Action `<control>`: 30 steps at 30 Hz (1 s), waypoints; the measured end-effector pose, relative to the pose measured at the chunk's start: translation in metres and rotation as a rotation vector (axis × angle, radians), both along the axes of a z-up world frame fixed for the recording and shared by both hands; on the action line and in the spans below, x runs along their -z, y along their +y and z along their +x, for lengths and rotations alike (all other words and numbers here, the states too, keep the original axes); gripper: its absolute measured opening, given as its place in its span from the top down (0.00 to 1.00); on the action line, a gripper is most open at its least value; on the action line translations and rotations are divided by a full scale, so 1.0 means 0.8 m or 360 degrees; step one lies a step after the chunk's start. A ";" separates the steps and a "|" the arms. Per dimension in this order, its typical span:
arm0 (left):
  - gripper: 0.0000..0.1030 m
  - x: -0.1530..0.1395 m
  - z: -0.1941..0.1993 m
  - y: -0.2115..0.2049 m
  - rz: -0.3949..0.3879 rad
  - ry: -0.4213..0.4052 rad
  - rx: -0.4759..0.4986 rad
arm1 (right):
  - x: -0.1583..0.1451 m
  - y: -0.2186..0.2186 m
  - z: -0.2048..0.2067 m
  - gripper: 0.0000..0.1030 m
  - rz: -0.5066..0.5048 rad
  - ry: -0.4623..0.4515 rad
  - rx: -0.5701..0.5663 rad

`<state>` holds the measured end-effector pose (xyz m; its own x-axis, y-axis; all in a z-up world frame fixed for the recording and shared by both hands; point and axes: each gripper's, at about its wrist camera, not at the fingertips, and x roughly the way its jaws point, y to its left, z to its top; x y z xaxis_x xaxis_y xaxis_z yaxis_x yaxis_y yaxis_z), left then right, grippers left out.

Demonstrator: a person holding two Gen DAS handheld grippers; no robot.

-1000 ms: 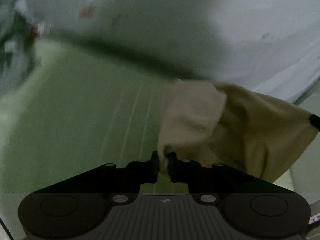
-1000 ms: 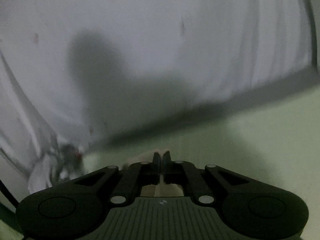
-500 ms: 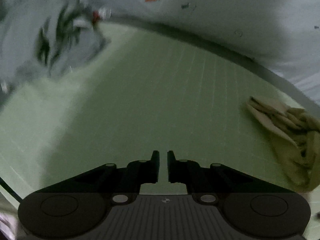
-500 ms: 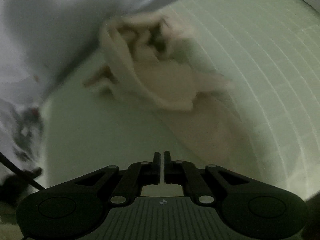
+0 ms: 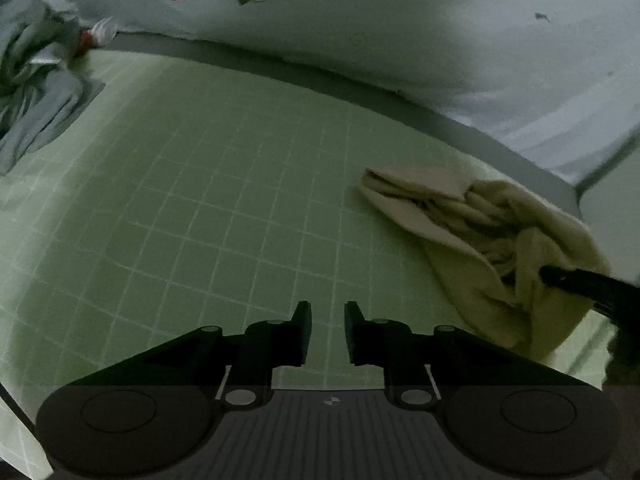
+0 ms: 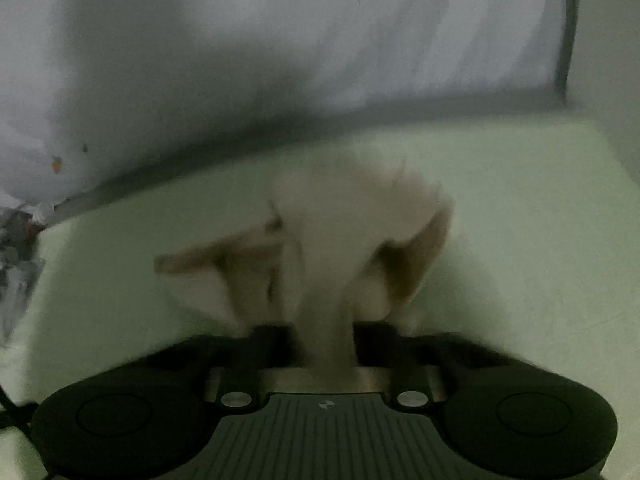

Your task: Fold clothes

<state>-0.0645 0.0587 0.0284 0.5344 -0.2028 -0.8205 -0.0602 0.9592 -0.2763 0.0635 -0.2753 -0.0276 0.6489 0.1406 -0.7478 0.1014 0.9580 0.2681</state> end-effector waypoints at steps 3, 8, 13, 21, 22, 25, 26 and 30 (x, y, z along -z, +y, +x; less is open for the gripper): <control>0.80 0.004 0.013 0.004 0.0044 0.0001 0.0000 | -0.017 0.024 -0.046 0.95 -0.0068 -0.0056 -0.0341; 0.76 0.020 0.016 -0.002 0.0071 0.0030 0.0005 | -0.001 0.030 -0.164 0.95 0.0086 0.0274 -0.0885; 0.75 0.030 0.020 -0.011 0.0020 0.0086 0.0013 | -0.016 -0.011 -0.186 0.60 0.0175 0.0290 -0.0708; 0.60 0.026 0.034 -0.069 0.0245 -0.0006 0.0327 | -0.102 -0.086 -0.159 0.26 0.0519 -0.0239 -0.0623; 0.58 0.025 0.035 -0.071 0.0250 -0.0007 0.0336 | -0.106 -0.094 -0.155 0.20 0.0570 -0.0286 -0.0636; 0.53 0.028 0.044 -0.088 0.0321 -0.0036 0.0442 | -0.107 -0.124 -0.134 0.13 0.0635 -0.0348 -0.0584; 0.49 0.030 0.047 -0.095 0.0352 -0.0048 0.0472 | -0.105 -0.127 -0.125 0.13 0.0599 -0.0337 -0.0543; 0.48 0.047 0.068 -0.128 0.0554 -0.0110 0.0609 | -0.077 -0.123 -0.072 0.13 0.0290 -0.0257 -0.0368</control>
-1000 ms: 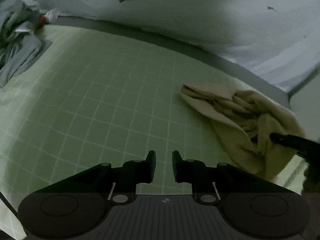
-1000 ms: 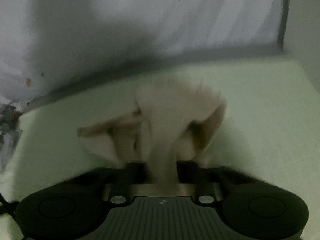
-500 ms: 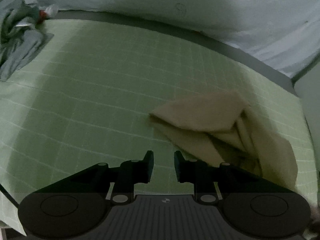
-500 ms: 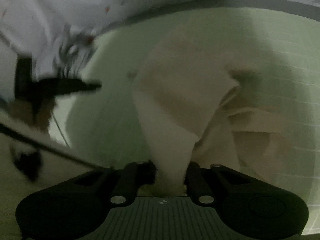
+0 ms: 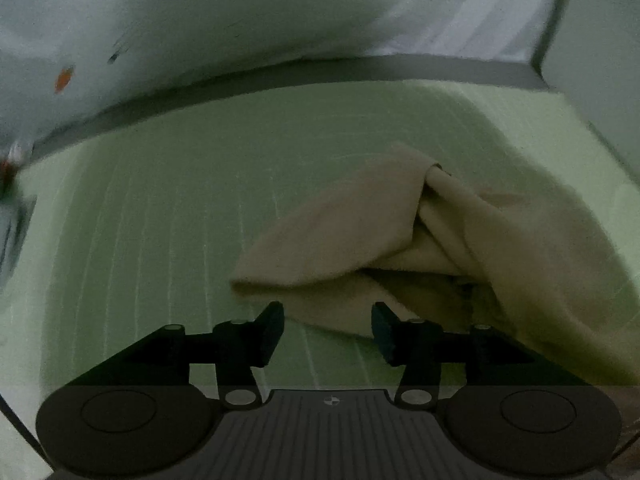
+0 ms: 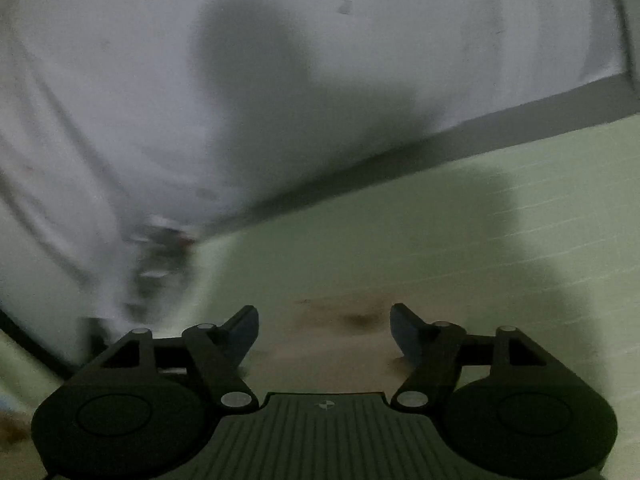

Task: Fold clothes
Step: 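Grasp a garment corner with the right tool while the left tool grasps another corner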

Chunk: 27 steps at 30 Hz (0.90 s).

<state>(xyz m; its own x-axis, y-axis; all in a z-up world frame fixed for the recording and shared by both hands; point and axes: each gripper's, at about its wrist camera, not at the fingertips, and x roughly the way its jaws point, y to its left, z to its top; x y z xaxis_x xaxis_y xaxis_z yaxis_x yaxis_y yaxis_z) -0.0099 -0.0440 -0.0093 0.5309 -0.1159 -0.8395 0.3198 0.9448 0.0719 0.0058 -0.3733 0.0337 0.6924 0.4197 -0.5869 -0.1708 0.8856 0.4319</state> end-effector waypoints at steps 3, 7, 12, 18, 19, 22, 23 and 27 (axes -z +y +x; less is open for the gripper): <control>0.44 0.021 0.023 -0.027 0.0188 -0.0078 0.0142 | 0.034 0.013 0.046 0.13 -0.0159 0.0052 0.0012; 0.42 0.060 0.049 -0.046 0.0419 -0.0112 0.0317 | 0.083 0.026 0.113 0.14 -0.0255 0.0158 -0.0041; 0.40 0.063 0.067 -0.033 0.0312 -0.0069 0.0337 | 0.132 0.034 0.156 0.14 -0.0395 0.0271 -0.0077; 0.38 0.066 0.078 -0.026 0.0237 -0.0094 0.0408 | 0.150 0.041 0.161 0.13 -0.0404 0.0343 -0.0139; 0.38 0.067 0.079 -0.027 0.0242 -0.0102 0.0415 | 0.155 0.043 0.161 0.13 -0.0418 0.0357 -0.0128; 0.39 0.074 0.087 -0.028 0.0311 -0.0201 0.0465 | 0.161 0.043 0.158 0.13 -0.0402 0.0367 -0.0092; 0.42 0.074 0.087 -0.027 0.0309 -0.0206 0.0465 | 0.160 0.043 0.157 0.13 -0.0400 0.0366 -0.0088; 0.48 0.058 0.108 -0.010 0.0073 -0.0186 0.0315 | 0.160 0.041 0.149 0.13 -0.0397 0.0325 -0.0057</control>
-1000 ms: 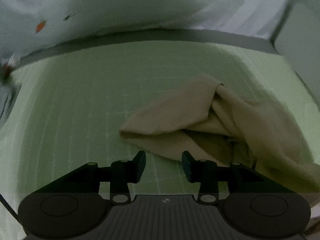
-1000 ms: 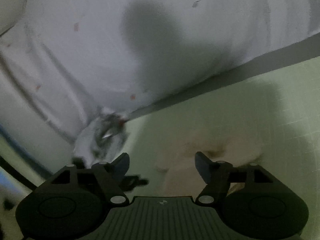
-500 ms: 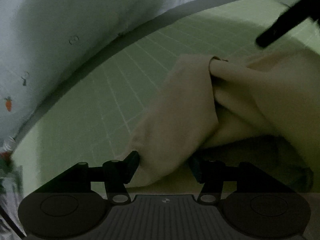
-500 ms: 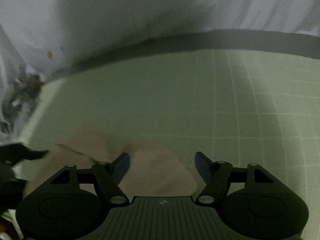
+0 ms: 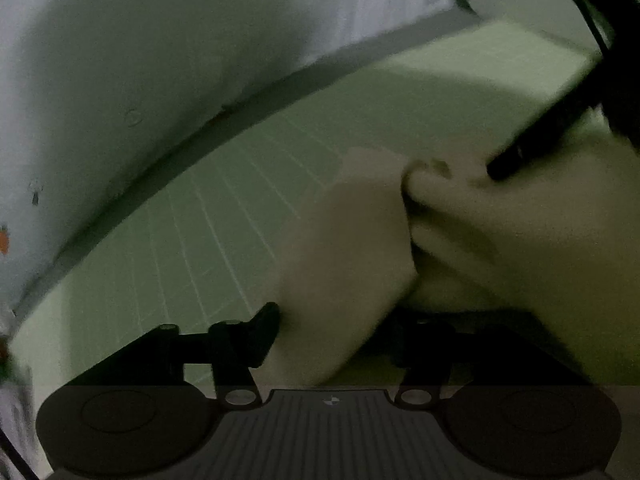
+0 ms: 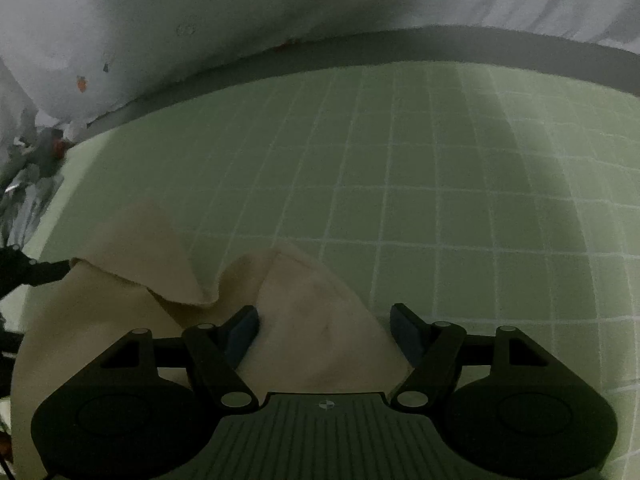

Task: Fold clothes
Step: 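Grasp a garment corner with the right tool while the left tool grasps another corner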

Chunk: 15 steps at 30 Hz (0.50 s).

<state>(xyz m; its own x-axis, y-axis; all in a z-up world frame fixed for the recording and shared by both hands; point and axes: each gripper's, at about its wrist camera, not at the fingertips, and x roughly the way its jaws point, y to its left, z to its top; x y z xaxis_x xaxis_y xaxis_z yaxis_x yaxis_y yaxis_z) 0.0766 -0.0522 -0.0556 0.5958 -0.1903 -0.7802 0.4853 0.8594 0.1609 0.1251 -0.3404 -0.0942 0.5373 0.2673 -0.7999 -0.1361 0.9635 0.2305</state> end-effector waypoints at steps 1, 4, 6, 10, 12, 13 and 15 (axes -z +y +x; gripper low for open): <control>0.48 -0.006 0.008 0.009 -0.0096 0.0042 -0.0059 | -0.001 -0.001 -0.003 0.13 0.0018 -0.0009 0.0003; 0.48 -0.018 0.024 0.039 -0.0306 0.0112 -0.0196 | 0.001 -0.001 -0.006 0.13 0.0027 -0.0005 0.0021; 0.48 -0.022 0.033 0.057 -0.0408 0.0132 -0.0269 | 0.003 -0.001 -0.006 0.13 0.0027 0.0003 0.0033; 0.48 -0.027 0.055 0.085 -0.0509 0.0135 -0.0363 | 0.008 -0.001 -0.008 0.13 0.0043 0.0021 0.0066; 0.48 -0.027 0.070 0.082 -0.0504 0.0150 -0.0367 | 0.009 -0.001 -0.008 0.13 0.0051 0.0019 0.0078; 0.48 -0.023 0.077 0.078 -0.0495 0.0171 -0.0345 | 0.010 -0.001 -0.008 0.12 0.0052 0.0015 0.0082; 0.47 -0.014 0.081 0.063 -0.0446 0.0211 -0.0271 | 0.011 0.001 -0.006 0.11 0.0045 0.0009 0.0077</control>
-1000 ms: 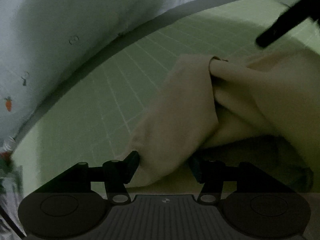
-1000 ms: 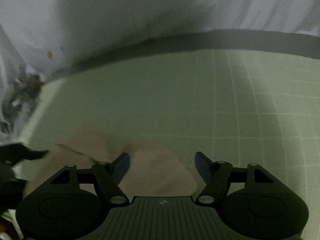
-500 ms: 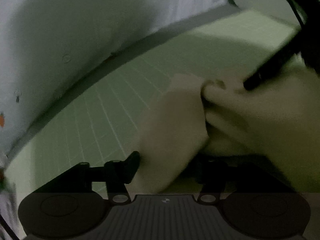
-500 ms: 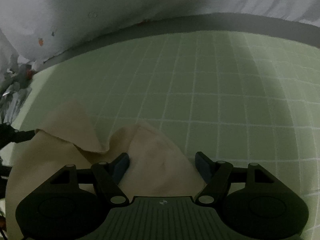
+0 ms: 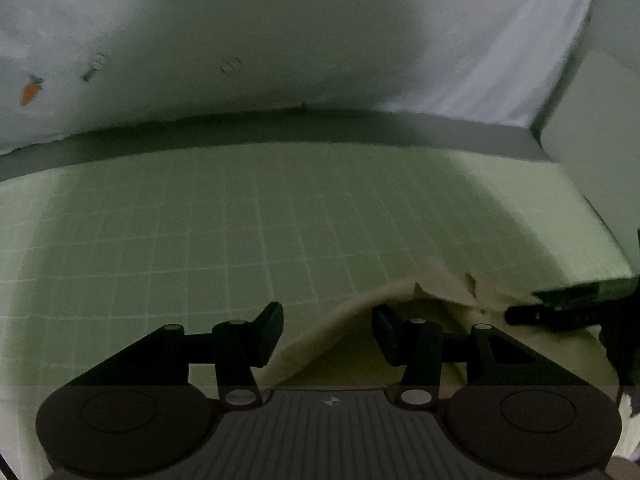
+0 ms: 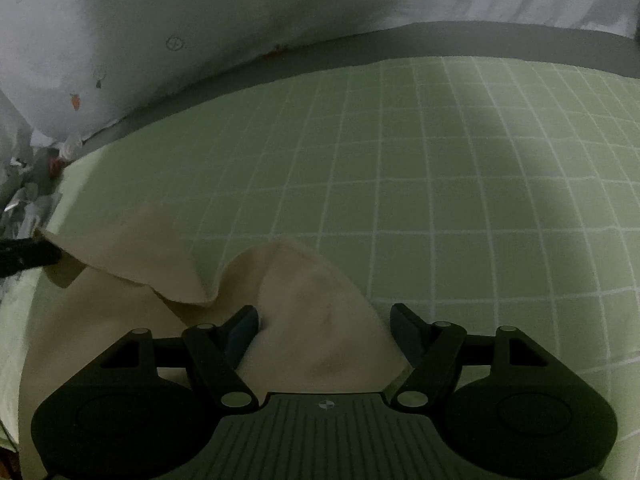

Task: Fold clothes
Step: 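Grasp a garment corner with the right tool while the left tool grasps another corner, then raise both tools holding the garment corners to hang it spread open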

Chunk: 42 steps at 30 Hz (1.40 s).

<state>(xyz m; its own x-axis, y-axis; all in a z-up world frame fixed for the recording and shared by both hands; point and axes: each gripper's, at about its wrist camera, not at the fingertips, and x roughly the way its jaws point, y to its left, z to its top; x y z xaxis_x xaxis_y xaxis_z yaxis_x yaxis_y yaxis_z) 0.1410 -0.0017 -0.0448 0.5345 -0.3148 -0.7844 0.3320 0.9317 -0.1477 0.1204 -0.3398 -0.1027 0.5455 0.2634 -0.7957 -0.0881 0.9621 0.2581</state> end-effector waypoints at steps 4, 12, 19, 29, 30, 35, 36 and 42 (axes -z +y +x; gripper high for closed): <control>0.45 0.026 0.002 -0.035 0.0148 0.0003 0.0178 | 0.002 0.008 0.010 0.03 -0.0032 -0.0012 -0.0041; 0.90 0.046 0.023 -0.044 0.0269 -0.0071 -0.0088 | -0.001 0.027 0.004 0.87 -0.0210 -0.0076 -0.0092; 0.96 0.003 0.028 -0.029 0.0253 -0.0164 -0.0420 | -0.071 0.027 -0.048 0.91 -0.0295 -0.0394 0.0099; 0.96 -0.184 -0.031 -0.016 0.0200 -0.0895 -0.0682 | -0.260 0.071 -0.171 0.92 -0.0546 -0.1310 0.0228; 0.96 -0.196 -0.036 -0.016 0.0195 -0.0947 -0.0698 | -0.274 0.077 -0.182 0.92 -0.0570 -0.1394 0.0238; 0.96 -0.283 -0.086 -0.019 0.0170 -0.1295 -0.0789 | -0.324 0.092 -0.229 0.92 -0.0557 -0.1713 0.0309; 0.96 -0.291 -0.091 -0.018 0.0154 -0.1324 -0.0800 | -0.329 0.094 -0.233 0.92 -0.0554 -0.1745 0.0314; 0.96 -0.355 -0.155 -0.015 0.0026 -0.1568 -0.0915 | -0.367 0.099 -0.282 0.91 -0.0461 -0.1977 0.0305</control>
<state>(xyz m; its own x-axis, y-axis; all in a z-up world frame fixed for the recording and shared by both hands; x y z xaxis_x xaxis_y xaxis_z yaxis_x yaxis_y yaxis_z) 0.0174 -0.0137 0.2395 0.9818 0.1821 0.0547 -0.1798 0.9826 -0.0457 -0.1048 -0.2604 0.1913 0.9670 0.0027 0.2548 0.0278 0.9929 -0.1160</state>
